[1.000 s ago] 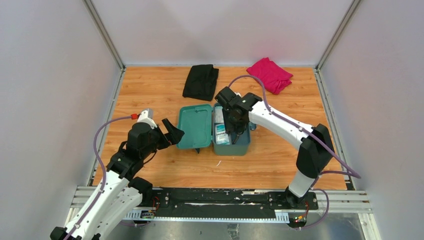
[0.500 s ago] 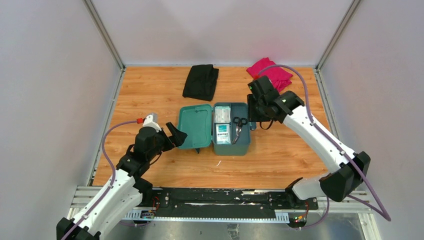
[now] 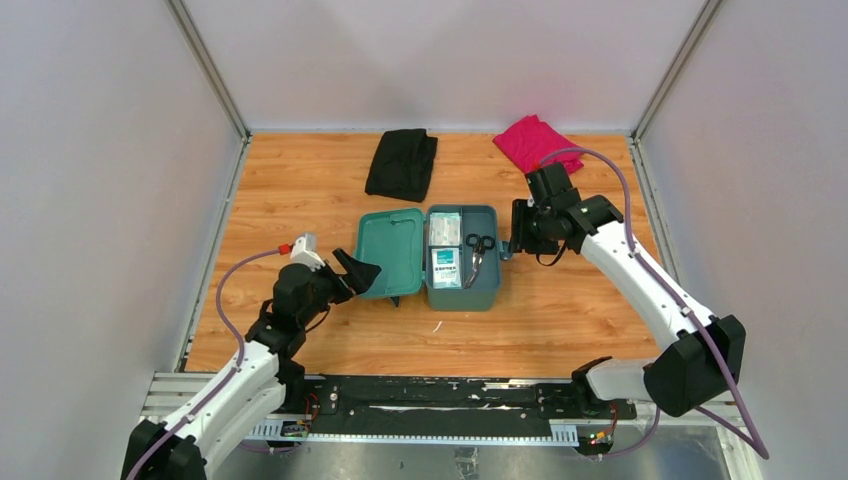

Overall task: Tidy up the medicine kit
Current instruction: Close the lid at the center of the board.

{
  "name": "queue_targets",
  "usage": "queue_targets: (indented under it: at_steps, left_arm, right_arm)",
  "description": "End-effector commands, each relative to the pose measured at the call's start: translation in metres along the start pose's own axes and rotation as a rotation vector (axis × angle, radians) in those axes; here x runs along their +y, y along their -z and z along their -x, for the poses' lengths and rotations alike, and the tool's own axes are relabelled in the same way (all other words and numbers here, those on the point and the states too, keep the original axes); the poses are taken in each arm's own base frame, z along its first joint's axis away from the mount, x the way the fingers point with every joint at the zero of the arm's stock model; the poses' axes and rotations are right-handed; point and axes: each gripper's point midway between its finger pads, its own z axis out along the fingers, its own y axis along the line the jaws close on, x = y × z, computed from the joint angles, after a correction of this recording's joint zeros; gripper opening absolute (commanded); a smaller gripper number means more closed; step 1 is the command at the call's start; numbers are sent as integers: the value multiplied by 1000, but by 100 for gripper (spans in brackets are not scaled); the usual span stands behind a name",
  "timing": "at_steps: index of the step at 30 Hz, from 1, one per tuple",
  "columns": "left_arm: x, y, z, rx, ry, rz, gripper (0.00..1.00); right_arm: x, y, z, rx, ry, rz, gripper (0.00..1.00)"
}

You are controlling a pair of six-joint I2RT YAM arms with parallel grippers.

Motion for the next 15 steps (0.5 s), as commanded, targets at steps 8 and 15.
queue_targets:
  at_steps: [8, 15]
  left_arm:
    - [-16, -6, -7, -9, 76, -147, 100]
    - [-30, -6, -4, -2, 107, -205, 100]
  right_arm:
    - [12, -4, -4, 36, 15, 94, 48]
    - [14, -10, -11, 63, 15, 110, 48]
